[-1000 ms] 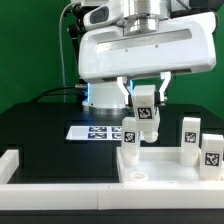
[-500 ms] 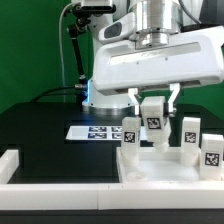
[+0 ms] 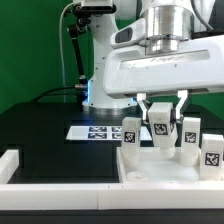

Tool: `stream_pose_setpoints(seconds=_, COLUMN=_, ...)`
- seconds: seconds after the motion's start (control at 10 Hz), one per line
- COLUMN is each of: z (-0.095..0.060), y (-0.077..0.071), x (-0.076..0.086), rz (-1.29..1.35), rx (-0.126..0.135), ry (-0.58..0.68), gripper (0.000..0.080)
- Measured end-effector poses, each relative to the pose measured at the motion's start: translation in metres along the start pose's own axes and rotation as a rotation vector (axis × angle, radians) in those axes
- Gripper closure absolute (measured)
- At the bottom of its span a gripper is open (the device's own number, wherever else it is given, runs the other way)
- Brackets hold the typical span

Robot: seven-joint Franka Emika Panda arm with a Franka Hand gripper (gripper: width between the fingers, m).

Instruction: Assemble square table

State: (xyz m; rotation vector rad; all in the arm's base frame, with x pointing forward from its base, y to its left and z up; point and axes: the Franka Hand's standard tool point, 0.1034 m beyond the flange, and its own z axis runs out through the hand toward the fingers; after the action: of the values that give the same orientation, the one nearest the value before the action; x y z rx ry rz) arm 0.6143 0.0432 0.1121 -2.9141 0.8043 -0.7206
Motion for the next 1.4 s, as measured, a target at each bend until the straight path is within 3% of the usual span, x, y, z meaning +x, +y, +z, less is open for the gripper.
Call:
stream_pose_setpoints(seconds=0.2, z=-0.003, y=0.009, x=0.012, rz=-0.032, rx=-0.009, ry=0.010, gripper=0.0511)
stream_pose_setpoints(seconds=0.6, z=-0.027, y=0.009, x=0.045, rz=-0.024, rx=0.016, ry=0.081, gripper=0.0511)
stream_pose_setpoints(seconds=0.8, z=-0.024, y=0.008, x=0.044, rz=-0.029, rx=0.016, ry=0.109, gripper=0.0511)
stream_pose_setpoints(seconds=0.9, z=-0.021, y=0.007, x=0.041, rz=-0.037, rx=0.019, ry=0.194, gripper=0.0511)
stream_pose_setpoints(seconds=1.0, z=-0.003, y=0.009, x=0.022, rz=-0.051, rx=-0.014, ry=0.219, gripper=0.0511)
stream_pose_setpoints(seconds=1.2, z=0.009, y=0.018, x=0.019, rz=-0.092, rx=-0.069, ry=0.308, gripper=0.0511)
stream_pose_setpoints(seconds=1.4, z=0.012, y=0.019, x=0.020, rz=-0.104, rx=-0.079, ry=0.288, gripper=0.0511)
